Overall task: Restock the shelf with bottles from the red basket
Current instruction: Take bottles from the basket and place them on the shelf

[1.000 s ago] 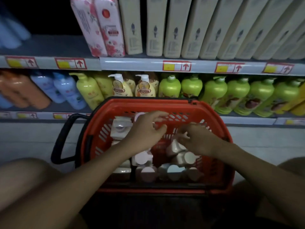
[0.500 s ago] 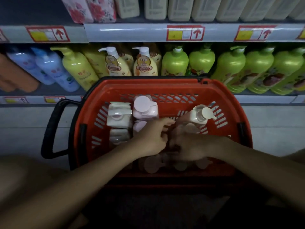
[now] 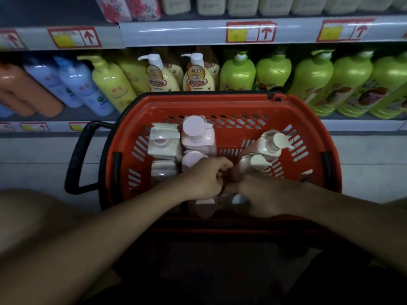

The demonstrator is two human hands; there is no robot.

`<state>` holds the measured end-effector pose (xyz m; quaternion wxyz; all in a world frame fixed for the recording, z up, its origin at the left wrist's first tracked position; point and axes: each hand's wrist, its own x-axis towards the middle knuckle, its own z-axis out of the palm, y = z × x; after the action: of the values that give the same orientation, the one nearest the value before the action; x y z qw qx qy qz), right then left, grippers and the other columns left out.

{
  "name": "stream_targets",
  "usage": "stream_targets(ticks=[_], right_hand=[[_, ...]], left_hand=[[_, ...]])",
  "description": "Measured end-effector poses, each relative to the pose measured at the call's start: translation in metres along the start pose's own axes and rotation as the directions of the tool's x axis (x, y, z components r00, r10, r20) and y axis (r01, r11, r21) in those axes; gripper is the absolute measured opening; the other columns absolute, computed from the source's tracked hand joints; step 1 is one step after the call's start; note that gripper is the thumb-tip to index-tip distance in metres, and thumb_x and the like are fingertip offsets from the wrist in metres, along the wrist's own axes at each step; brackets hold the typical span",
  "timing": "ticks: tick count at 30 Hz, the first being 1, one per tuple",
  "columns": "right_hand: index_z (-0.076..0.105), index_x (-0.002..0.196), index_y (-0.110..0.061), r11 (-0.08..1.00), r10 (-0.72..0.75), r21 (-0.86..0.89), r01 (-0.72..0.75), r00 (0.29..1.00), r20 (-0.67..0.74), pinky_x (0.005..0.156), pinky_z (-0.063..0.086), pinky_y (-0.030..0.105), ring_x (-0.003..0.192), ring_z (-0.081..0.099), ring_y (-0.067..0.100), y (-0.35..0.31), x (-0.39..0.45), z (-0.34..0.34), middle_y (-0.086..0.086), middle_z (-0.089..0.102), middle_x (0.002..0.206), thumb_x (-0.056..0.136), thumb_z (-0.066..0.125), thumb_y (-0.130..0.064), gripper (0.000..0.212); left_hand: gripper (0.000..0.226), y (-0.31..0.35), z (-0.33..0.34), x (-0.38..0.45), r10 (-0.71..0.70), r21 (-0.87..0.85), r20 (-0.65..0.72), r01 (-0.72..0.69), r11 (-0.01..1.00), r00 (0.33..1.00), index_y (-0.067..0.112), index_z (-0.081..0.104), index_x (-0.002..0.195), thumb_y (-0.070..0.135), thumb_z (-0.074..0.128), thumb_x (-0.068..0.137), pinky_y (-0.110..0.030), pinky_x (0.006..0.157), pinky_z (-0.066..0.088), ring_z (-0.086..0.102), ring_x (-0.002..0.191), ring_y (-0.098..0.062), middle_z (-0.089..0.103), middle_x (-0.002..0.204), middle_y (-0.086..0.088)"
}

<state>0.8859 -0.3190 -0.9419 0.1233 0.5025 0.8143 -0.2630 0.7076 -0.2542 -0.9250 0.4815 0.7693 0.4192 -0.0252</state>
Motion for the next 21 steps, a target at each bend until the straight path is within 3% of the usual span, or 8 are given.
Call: stream_targets(ticks=[2,4,8,10,12,15,18,21], right_hand=[[0.044,0.143,-0.027,0.984,-0.025,-0.179,0.009,0.996,-0.088,0.094,0.054,0.050,0.112,0.063,0.030,-0.003,0.001,0.003,0.006,0.060,0.128,0.084,0.057,-0.041,0.062],[0.035,0.150,-0.022,0.976,0.039,-0.205,-0.070,0.988,-0.151,0.088,0.055,0.047,0.107,0.063,0.035,-0.003,0.002,0.002,0.010,0.059,0.123,0.083,0.057,-0.039,0.072],[0.047,0.142,-0.019,0.964,0.015,-0.260,-0.052,0.990,-0.140,0.086,0.053,0.039,0.109,0.061,0.031,-0.001,0.000,0.003,0.009,0.054,0.126,0.089,0.065,-0.032,0.057],[0.054,0.131,-0.018,0.982,0.027,-0.182,-0.053,0.990,-0.140,0.084,0.050,0.037,0.109,0.061,0.031,-0.004,-0.001,0.005,0.009,0.056,0.123,0.090,0.066,-0.031,0.045],[0.059,0.107,-0.018,0.990,0.125,-0.035,-0.135,0.968,-0.218,0.081,0.052,0.036,0.102,0.065,0.030,-0.006,0.000,-0.003,0.009,0.064,0.113,0.088,0.067,-0.040,0.030],[0.059,0.080,-0.016,0.940,0.342,0.130,-0.316,0.862,-0.373,0.075,0.053,0.036,0.084,0.066,0.028,-0.011,-0.007,-0.044,0.009,0.070,0.090,0.084,0.067,-0.056,0.041],[0.064,0.064,-0.005,0.897,0.441,0.240,-0.372,0.697,-0.565,0.057,0.042,0.035,0.066,0.061,0.030,-0.025,-0.031,-0.107,0.014,0.066,0.067,0.078,0.072,-0.059,0.056],[0.056,0.054,-0.001,0.851,0.517,0.353,-0.390,0.500,-0.695,0.046,0.027,0.031,0.055,0.052,0.030,-0.051,-0.061,-0.180,0.014,0.048,0.050,0.071,0.071,-0.061,0.065]], left_hand=[[0.050,0.000,0.002,-0.004,0.007,0.007,-0.036,-0.007,1.000,0.999,0.006,0.057,0.138,-0.010,0.051,0.090,-0.023,0.103,0.046,0.060,0.126,-0.021,0.064,0.135,-0.011],[0.049,0.001,0.003,-0.007,0.023,0.040,-0.076,-0.020,0.999,0.997,0.008,0.058,0.136,-0.008,0.051,0.091,-0.020,0.095,0.046,0.062,0.121,-0.021,0.067,0.131,-0.010],[0.055,-0.002,0.006,-0.013,-0.007,0.032,-0.120,0.011,0.999,0.993,0.010,0.051,0.145,-0.006,0.052,0.092,-0.014,0.096,0.041,0.058,0.129,-0.019,0.063,0.139,-0.009],[0.058,-0.003,0.007,-0.017,-0.012,0.034,-0.121,0.016,0.999,0.993,0.010,0.047,0.149,-0.004,0.052,0.093,-0.015,0.097,0.040,0.057,0.132,-0.018,0.060,0.142,-0.009],[0.054,-0.001,0.001,-0.021,-0.007,0.030,-0.139,0.011,0.999,0.990,0.011,0.050,0.146,0.000,0.054,0.094,-0.020,0.098,0.043,0.059,0.126,-0.016,0.062,0.140,-0.008],[0.035,0.008,-0.016,-0.022,0.011,-0.007,-0.249,-0.014,1.000,0.968,0.010,0.065,0.126,0.005,0.055,0.093,-0.034,0.103,0.050,0.064,0.118,-0.021,0.069,0.127,-0.009],[0.032,0.029,-0.038,-0.038,0.078,-0.118,-0.268,-0.113,0.987,0.960,0.031,0.064,0.120,0.019,0.065,0.091,-0.031,0.096,0.053,0.067,0.114,-0.014,0.072,0.116,0.007],[0.069,0.062,-0.054,-0.064,0.221,-0.213,-0.218,-0.267,0.940,0.951,0.047,0.044,0.144,0.037,0.081,0.086,-0.027,0.100,0.053,0.058,0.122,0.007,0.059,0.136,0.027]])
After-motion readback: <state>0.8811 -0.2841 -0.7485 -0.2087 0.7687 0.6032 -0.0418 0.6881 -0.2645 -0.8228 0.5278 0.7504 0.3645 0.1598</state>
